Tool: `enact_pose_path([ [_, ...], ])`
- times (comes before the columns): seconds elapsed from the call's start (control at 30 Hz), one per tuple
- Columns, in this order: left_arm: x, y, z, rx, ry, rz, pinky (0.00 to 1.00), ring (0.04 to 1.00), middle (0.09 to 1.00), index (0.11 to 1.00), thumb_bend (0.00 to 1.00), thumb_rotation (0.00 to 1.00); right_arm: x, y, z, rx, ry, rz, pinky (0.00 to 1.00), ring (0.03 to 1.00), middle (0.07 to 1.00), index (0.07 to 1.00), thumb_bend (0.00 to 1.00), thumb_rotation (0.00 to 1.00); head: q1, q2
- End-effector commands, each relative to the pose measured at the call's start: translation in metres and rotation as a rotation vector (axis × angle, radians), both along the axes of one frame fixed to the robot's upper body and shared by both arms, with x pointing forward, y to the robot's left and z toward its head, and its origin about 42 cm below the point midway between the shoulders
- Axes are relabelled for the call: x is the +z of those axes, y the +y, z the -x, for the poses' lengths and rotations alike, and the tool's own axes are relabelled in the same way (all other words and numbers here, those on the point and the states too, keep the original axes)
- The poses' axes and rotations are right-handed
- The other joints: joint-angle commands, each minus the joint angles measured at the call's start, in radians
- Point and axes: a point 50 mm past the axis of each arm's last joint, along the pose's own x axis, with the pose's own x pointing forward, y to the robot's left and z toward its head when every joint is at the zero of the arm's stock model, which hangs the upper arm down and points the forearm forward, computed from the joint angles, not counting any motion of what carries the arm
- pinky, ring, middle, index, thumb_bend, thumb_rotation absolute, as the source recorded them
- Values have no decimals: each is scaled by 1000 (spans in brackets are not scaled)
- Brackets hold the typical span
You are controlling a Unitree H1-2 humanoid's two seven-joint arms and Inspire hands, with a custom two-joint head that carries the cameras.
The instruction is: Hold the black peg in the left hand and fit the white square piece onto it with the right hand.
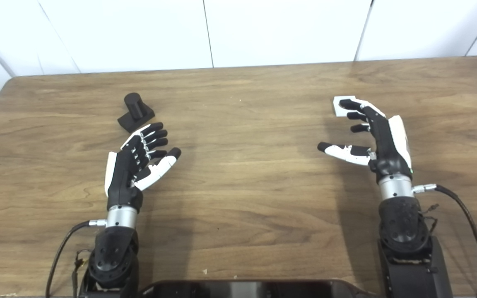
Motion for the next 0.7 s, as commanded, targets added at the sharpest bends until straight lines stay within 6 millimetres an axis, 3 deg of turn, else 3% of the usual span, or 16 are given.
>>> enact_pose_path([
  [0.0, 16, -3, -3, -11, -89, 2, 631, 722, 739, 739, 632, 166, 15, 1, -3, 15, -84, 6, 652, 762, 792, 746, 719, 86, 11, -4],
  [0.07, 14, -7, -2, -14, -89, 5, 623, 718, 736, 735, 627, 150, 12, -2, -2, 23, -84, 4, 670, 768, 797, 755, 706, 82, 54, -50],
  [0.23, 4, -15, -1, -27, -85, 3, 619, 722, 744, 732, 621, 134, 6, -8, 1, 13, -67, 7, 695, 783, 802, 761, 694, 78, 130, -97],
  [0.47, -5, -25, -4, -40, -80, 10, 616, 723, 753, 747, 643, 170, 13, -8, 6, 0, -30, -15, 676, 805, 841, 786, 661, 1, 206, -122],
  [0.57, -5, -28, -5, -33, -81, 0, 611, 716, 750, 742, 641, 155, 12, -12, 5, -5, -58, 6, 618, 769, 810, 757, 679, 0, 211, -125],
  [0.67, -4, -28, -5, -29, -86, -14, 617, 714, 750, 740, 641, 166, 14, -11, 6, -25, -51, 28, 630, 750, 782, 746, 685, 0, 211, -126],
])
